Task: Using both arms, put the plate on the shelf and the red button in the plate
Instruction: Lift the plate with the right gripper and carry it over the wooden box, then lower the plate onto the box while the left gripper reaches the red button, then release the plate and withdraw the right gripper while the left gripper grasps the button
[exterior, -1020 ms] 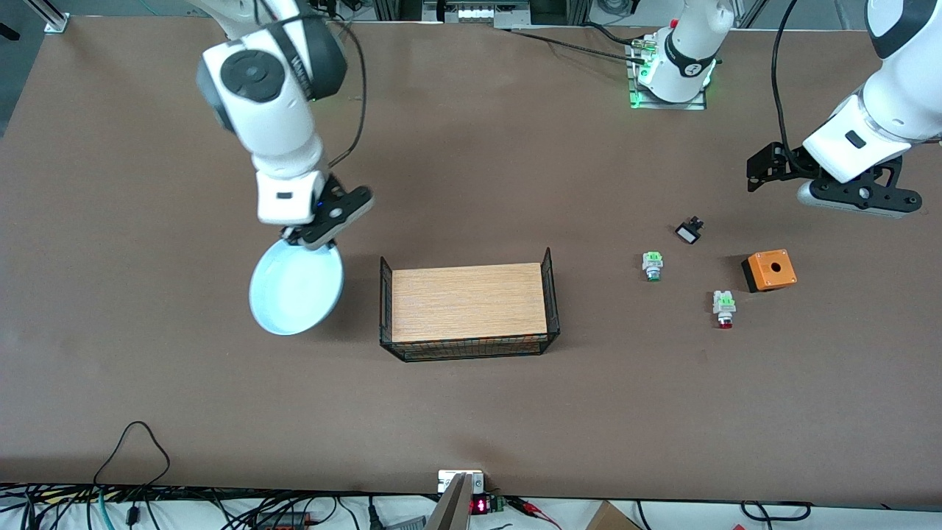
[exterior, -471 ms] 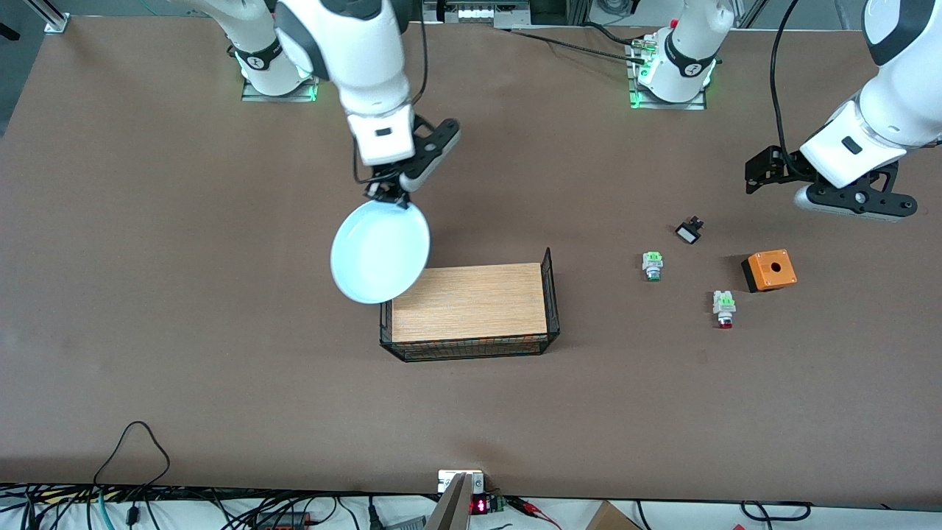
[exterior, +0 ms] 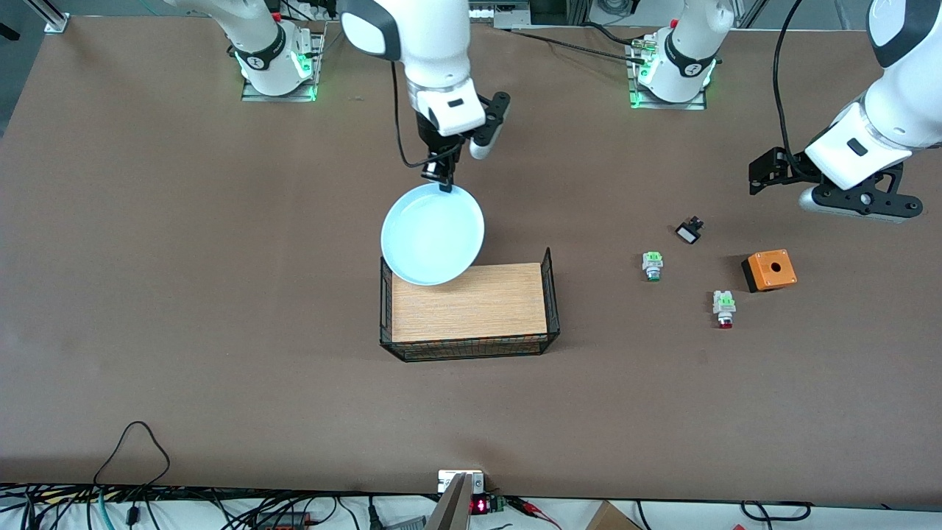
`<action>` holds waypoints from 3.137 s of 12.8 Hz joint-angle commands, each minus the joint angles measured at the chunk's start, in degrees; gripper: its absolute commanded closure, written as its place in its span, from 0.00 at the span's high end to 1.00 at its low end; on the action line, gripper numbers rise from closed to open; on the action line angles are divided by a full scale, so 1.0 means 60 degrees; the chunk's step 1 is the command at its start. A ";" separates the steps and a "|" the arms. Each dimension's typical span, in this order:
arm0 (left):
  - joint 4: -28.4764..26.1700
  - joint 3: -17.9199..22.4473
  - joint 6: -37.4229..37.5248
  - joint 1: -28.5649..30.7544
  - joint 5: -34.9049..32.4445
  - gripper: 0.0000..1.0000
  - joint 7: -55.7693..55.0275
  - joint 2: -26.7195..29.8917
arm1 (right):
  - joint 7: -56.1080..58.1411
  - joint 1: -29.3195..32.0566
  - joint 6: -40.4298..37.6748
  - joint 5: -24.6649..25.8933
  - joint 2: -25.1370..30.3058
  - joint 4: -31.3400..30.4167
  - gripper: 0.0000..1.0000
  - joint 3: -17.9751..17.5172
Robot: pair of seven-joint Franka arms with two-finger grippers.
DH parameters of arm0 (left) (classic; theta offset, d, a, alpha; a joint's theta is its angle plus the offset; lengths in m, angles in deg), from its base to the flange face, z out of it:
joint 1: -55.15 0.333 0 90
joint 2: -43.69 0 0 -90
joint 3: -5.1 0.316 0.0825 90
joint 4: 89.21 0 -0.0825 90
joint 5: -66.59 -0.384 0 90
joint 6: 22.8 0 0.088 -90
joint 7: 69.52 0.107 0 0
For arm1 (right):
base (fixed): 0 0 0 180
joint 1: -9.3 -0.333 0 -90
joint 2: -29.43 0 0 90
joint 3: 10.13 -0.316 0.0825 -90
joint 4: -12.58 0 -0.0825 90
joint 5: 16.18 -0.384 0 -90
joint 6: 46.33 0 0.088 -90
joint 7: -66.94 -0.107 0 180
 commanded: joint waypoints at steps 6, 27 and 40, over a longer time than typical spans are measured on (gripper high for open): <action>0.1411 0.0071 0.0074 0.0282 -0.0024 1.00 0.0233 -0.1539 | 0.0562 -0.0536 -0.0047 0.1877 -0.2595 0.1981 0.00 0.0064; -0.0870 -0.0031 -0.6987 0.1382 -0.0639 0.83 0.0218 -0.6128 | 0.0798 0.2228 -0.2872 -0.0787 -0.0241 0.2599 1.00 0.0151; 0.0808 -0.0849 -0.2955 0.1309 -0.0624 0.14 0.0174 -0.4724 | -0.2688 0.6697 -0.4691 -0.3336 0.2599 0.0786 1.00 0.0225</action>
